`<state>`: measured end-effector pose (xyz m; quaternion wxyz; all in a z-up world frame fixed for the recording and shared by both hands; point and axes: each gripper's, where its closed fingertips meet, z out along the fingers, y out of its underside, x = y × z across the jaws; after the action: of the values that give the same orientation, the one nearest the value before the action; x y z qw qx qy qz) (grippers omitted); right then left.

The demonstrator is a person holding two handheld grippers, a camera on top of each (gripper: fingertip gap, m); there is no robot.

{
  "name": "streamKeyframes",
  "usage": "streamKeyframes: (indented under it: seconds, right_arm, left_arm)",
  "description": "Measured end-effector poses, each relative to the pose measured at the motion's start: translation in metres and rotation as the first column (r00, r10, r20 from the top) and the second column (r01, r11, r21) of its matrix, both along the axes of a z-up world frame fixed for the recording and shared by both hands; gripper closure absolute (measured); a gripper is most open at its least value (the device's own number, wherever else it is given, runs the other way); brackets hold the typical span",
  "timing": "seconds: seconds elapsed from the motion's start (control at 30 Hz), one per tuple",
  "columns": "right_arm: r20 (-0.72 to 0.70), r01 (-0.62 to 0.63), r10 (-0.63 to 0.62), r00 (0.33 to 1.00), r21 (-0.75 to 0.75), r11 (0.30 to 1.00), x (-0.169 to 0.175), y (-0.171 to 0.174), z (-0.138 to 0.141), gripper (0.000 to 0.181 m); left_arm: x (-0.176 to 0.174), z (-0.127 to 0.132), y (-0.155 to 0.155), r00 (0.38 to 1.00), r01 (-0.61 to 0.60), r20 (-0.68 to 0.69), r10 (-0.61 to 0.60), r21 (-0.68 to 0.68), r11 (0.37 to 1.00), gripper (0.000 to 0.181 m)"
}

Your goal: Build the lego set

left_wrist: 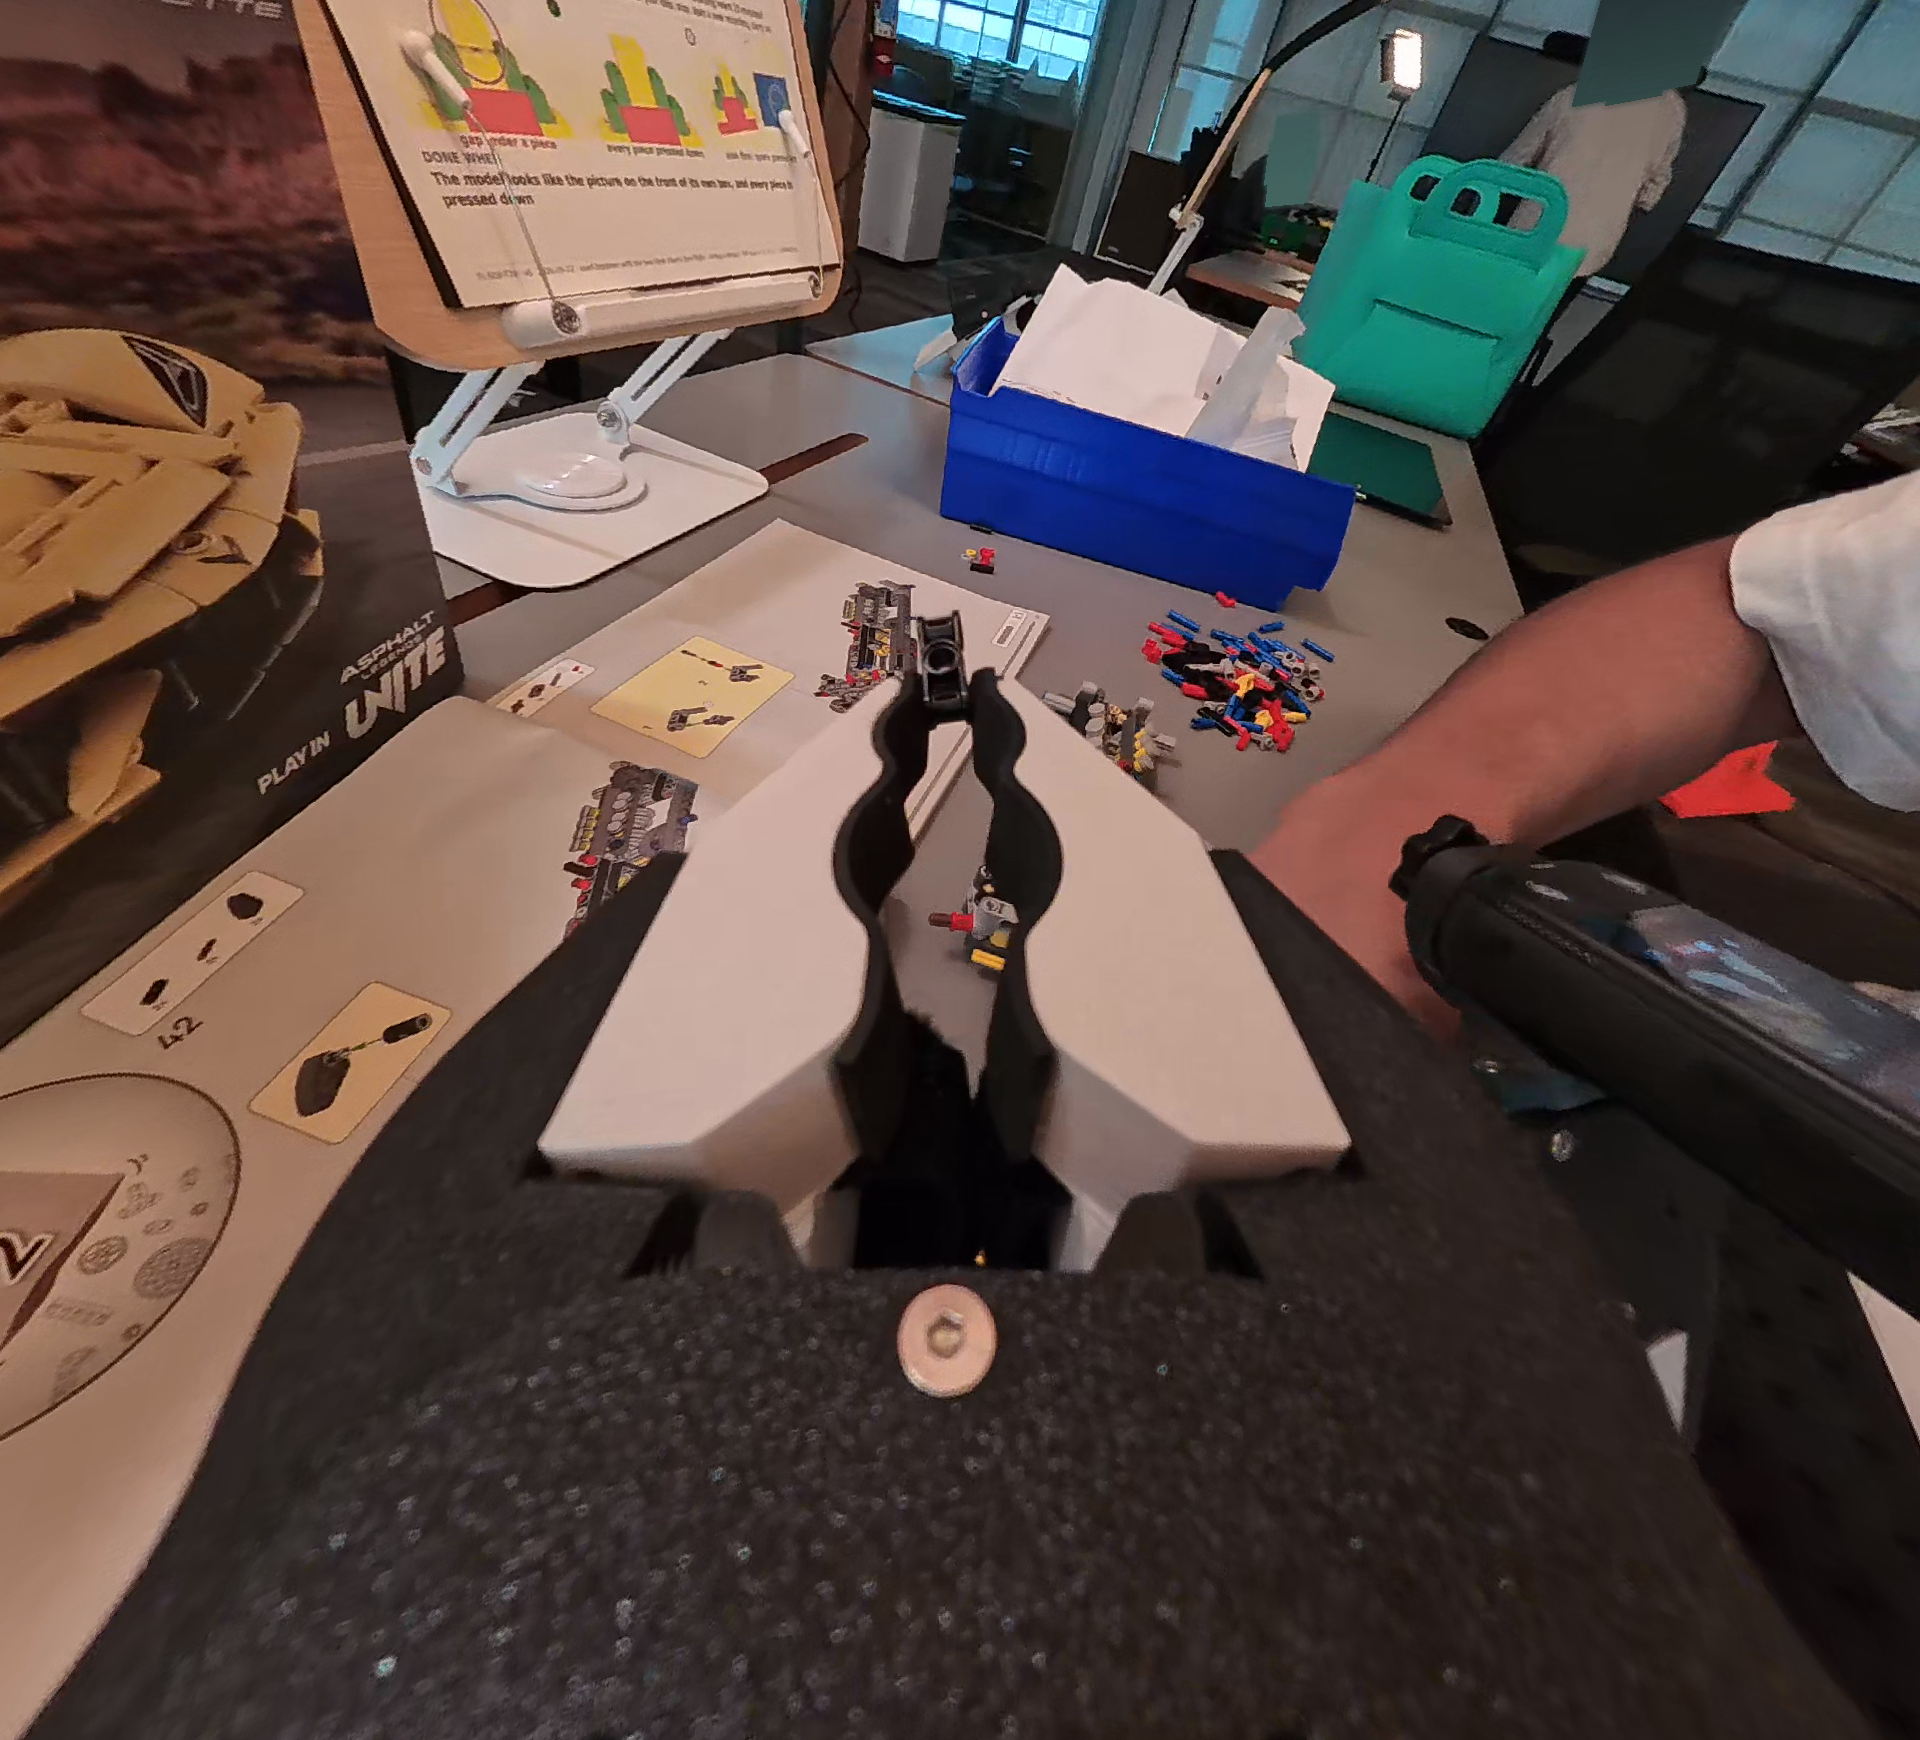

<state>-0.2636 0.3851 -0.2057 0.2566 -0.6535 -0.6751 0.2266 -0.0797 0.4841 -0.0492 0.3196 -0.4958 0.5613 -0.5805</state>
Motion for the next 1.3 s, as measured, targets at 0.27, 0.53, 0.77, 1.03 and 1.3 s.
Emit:
streamKeyframes:
  seconds: [0.27,0.53,0.77,1.03,1.3]
  right_arm:
    - [-0.225,0.463,-0.429,0.875,0.128,0.877,0.051,0.026,0.068,0.179]
    - [-0.674,0.965,-0.703,0.226,0.057,0.256,0.216,0.023,0.156,0.179]
    - [-0.628,0.979,-0.751,0.204,0.132,0.156,0.228,0.021,0.133,0.179]
    - [-0.598,0.977,-0.775,0.205,0.073,0.201,0.229,0.021,0.12,0.178]
    - [-0.574,0.976,-0.791,0.211,0.084,0.2,0.234,0.021,0.112,0.179]
  left_arm:
    - [0.009,-0.017,0.007,0.995,-0.06,-0.075,0.061,0.025,0.998,0.175]
    - [0.034,-0.027,-0.053,0.989,0.112,-0.081,-0.12,-0.091,0.99,0.175]
    - [0.043,-0.031,-0.084,0.978,0.191,-0.066,-0.199,-0.108,0.976,0.175]
    - [0.045,-0.047,-0.084,0.982,0.163,-0.113,-0.153,0.089,0.983,0.175]
    - [0.045,-0.042,-0.082,0.985,0.153,-0.096,-0.144,0.085,0.985,0.175]
